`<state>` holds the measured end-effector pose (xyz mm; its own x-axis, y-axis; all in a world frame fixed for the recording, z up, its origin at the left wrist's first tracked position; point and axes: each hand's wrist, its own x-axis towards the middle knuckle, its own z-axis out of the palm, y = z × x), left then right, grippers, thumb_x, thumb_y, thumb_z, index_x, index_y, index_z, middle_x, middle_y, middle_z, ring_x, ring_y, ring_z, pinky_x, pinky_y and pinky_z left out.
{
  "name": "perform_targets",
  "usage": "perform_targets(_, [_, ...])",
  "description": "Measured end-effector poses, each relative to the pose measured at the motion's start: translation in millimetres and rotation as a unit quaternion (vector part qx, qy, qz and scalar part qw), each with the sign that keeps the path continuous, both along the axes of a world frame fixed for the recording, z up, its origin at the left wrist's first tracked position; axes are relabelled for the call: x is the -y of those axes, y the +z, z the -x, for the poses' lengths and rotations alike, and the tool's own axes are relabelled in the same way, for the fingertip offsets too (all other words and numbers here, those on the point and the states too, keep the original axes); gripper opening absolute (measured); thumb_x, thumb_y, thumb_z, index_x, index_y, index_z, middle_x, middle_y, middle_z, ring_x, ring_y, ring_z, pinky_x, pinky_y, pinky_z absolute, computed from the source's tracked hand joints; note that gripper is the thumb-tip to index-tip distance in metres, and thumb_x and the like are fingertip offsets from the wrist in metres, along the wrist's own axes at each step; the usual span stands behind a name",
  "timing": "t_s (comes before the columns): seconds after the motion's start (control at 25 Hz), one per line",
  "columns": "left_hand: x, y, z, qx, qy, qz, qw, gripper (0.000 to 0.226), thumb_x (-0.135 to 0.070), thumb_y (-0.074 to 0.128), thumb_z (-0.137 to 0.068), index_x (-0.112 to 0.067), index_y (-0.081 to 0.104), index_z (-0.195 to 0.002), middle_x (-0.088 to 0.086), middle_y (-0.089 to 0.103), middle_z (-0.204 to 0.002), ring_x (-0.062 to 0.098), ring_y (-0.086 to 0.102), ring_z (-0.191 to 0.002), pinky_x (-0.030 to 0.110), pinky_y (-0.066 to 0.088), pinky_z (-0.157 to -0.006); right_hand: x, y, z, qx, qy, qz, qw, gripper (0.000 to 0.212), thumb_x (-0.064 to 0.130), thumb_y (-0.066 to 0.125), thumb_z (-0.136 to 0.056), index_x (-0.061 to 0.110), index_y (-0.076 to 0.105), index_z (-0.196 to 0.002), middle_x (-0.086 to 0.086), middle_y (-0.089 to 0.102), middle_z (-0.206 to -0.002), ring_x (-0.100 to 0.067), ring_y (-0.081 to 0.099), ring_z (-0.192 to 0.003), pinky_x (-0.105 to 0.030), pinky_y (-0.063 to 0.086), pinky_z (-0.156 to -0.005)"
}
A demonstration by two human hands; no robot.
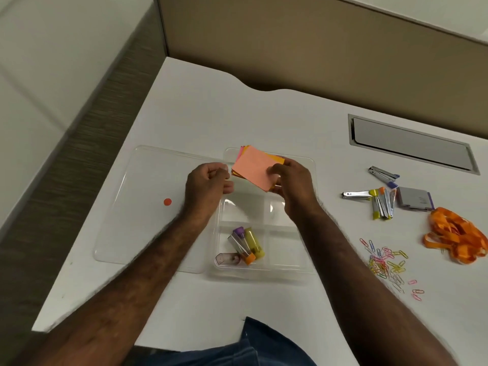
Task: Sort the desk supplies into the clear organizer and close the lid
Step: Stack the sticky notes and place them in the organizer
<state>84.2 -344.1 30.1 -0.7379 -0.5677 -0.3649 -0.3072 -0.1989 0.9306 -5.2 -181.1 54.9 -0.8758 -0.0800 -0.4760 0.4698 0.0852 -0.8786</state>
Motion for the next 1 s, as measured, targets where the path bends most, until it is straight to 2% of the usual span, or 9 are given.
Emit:
perform_targets(0.12, [14, -9, 0, -0.004, -0.037, 0.220, 0.975, 0.023, -0.020, 0.066, -0.099, -0.012, 0.072, -0.119, 0.004, 0.076, -0.109, 0.018, 0.072, -0.096, 0.034, 0.061, -0.087, 4, -6, 15, -0.032, 0.016, -0.083, 0.996, 0.036, 0.006, 0.066, -0.081, 0.014, 0.072, -0.116, -0.007, 0.072, -0.109, -0.034, 0.069, -0.102, -0.035, 0.061, -0.062])
perform_targets(0.24, [16, -16, 1, -0.047, -0.077, 0.310, 0.946, 0.027, -0.018, 0.069, -0.098, -0.007, 0.071, -0.122, 0.006, 0.073, -0.117, 0.013, 0.067, -0.100, 0.019, 0.056, -0.082, 13, -11, 23, -0.055, 0.044, -0.157, 0.985, 0.047, 0.009, 0.070, -0.078, 0.016, 0.064, -0.124, -0.005, 0.070, -0.107, -0.024, 0.069, -0.086, -0.030, 0.055, -0.054])
perform_targets(0.32, [15, -21, 2, -0.057, -0.107, 0.335, 0.934, 0.029, -0.016, 0.070, -0.097, -0.005, 0.070, -0.124, 0.009, 0.071, -0.120, 0.011, 0.064, -0.100, 0.014, 0.053, -0.080, 21, -14, 26, -0.067, 0.076, -0.206, 0.973, 0.048, 0.014, 0.071, -0.077, 0.019, 0.059, -0.124, -0.005, 0.070, -0.108, -0.024, 0.070, -0.090, -0.035, 0.057, -0.063])
perform_targets(0.44, [14, -25, 1, -0.061, -0.122, 0.349, 0.927, 0.031, -0.017, 0.071, -0.097, -0.005, 0.070, -0.125, 0.011, 0.070, -0.123, 0.015, 0.067, -0.101, 0.018, 0.054, -0.082, 31, -18, 29, -0.085, 0.104, -0.260, 0.956, 0.045, 0.016, 0.069, -0.077, 0.019, 0.055, -0.119, 0.001, 0.066, -0.104, -0.022, 0.068, -0.097, -0.043, 0.061, -0.084])
perform_targets(0.52, [14, -26, 0, -0.066, -0.127, 0.354, 0.924, 0.032, -0.017, 0.072, -0.096, -0.004, 0.070, -0.125, 0.010, 0.071, -0.122, 0.020, 0.068, -0.102, 0.025, 0.058, -0.086, 34, -21, 30, -0.100, 0.115, -0.289, 0.945, 0.042, 0.016, 0.068, -0.077, 0.019, 0.054, -0.117, 0.005, 0.063, -0.097, -0.021, 0.066, -0.096, -0.043, 0.059, -0.084])
perform_targets(0.6, [14, -26, -2, -0.064, -0.131, 0.360, 0.921, 0.034, -0.018, 0.073, -0.096, -0.005, 0.070, -0.127, 0.010, 0.071, -0.123, 0.020, 0.067, -0.105, 0.029, 0.058, -0.089, 36, -22, 29, -0.129, 0.141, -0.335, 0.923, 0.041, 0.020, 0.068, -0.079, 0.019, 0.055, -0.118, 0.006, 0.064, -0.093, -0.021, 0.065, -0.094, -0.038, 0.057, -0.078])
perform_targets(0.68, [14, -25, -4, -0.060, -0.136, 0.361, 0.920, 0.036, -0.020, 0.073, -0.096, -0.005, 0.068, -0.128, 0.010, 0.070, -0.125, 0.020, 0.066, -0.107, 0.027, 0.056, -0.090, 36, -25, 26, -0.167, 0.162, -0.389, 0.891, 0.042, 0.028, 0.069, -0.082, 0.020, 0.058, -0.122, 0.002, 0.069, -0.099, -0.022, 0.065, -0.095, -0.033, 0.052, -0.078])
perform_targets(0.84, [12, -24, -6, -0.057, -0.143, 0.362, 0.919, 0.037, -0.021, 0.073, -0.095, -0.005, 0.068, -0.129, 0.011, 0.069, -0.129, 0.022, 0.067, -0.113, 0.032, 0.057, -0.096, 28, -31, 24, -0.245, 0.167, -0.450, 0.842, 0.041, 0.032, 0.073, -0.087, 0.016, 0.070, -0.124, -0.007, 0.063, -0.117, -0.029, 0.060, -0.112, -0.037, 0.051, -0.093])
perform_targets(1.0, [11, -21, -6, -0.035, -0.153, 0.371, 0.915, 0.040, -0.025, 0.073, -0.095, -0.006, 0.067, -0.131, 0.012, 0.068, -0.135, 0.025, 0.067, -0.118, 0.039, 0.057, -0.099, 24, -39, 17, -0.303, 0.193, -0.505, 0.785, 0.030, 0.030, 0.072, -0.090, 0.018, 0.077, -0.117, -0.006, 0.064, -0.116, -0.030, 0.056, -0.112, -0.039, 0.049, -0.091])
